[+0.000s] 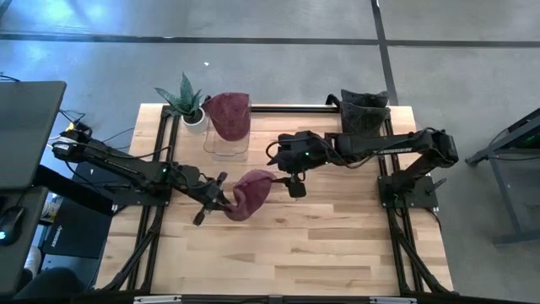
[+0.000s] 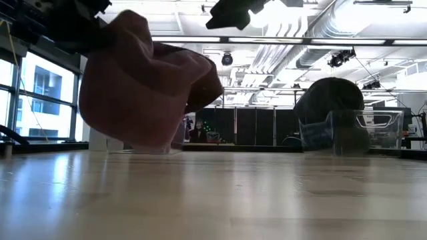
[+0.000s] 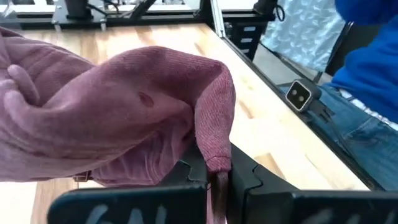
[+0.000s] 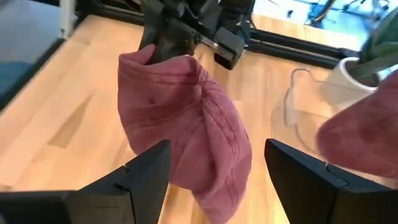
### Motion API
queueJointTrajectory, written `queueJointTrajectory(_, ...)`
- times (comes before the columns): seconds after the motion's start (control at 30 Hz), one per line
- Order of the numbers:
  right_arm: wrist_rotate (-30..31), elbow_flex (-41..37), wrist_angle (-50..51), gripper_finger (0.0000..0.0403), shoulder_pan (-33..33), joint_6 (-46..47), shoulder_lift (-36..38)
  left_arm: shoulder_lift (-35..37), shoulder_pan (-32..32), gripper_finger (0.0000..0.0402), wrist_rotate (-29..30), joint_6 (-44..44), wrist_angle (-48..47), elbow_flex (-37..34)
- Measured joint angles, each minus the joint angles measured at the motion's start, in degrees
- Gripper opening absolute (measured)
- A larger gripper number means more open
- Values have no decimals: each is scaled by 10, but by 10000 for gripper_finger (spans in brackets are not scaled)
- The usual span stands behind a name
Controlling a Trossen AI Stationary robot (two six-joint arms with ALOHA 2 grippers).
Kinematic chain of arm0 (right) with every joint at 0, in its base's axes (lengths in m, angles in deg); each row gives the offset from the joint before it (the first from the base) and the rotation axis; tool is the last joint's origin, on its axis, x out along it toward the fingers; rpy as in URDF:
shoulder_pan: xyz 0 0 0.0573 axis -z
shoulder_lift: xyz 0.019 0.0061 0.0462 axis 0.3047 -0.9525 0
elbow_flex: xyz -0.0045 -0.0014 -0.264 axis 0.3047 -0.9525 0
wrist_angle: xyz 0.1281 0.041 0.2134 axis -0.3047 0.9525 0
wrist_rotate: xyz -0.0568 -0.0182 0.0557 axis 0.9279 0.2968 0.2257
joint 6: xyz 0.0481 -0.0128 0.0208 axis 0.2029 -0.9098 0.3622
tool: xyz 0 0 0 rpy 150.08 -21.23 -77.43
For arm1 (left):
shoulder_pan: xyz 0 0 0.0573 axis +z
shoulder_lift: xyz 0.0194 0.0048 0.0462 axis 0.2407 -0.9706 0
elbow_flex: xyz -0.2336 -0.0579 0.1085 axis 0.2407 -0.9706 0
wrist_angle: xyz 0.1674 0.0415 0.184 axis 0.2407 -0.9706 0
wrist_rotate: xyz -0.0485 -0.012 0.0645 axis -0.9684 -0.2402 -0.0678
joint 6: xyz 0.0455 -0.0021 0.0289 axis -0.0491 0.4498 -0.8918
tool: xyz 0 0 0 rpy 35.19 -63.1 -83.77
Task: Pick & Place hat
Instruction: Put the red cap into the left transparent bin
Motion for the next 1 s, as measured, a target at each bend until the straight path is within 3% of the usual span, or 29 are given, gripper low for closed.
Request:
queueJointTrajectory(0.2,-1,1,-4,252,-9,-28,-12,-12,0,3,21,-24,0,1)
queueJointTrajectory(0.5,-14,-2,-84,252,18,-59,-95,-11,0,3,28,-32,9,1)
queueJointTrajectory(0.67,-149,7,-71,244,44,-48,-118,-11,0,9,33,-35,9,1)
queueJointTrajectory(0.8,-219,8,-37,193,48,-46,-120,-11,0,27,45,-49,8,1)
queueJointTrajectory(1.0,-294,8,-25,44,47,-44,-116,-11,1,66,61,-75,44,1)
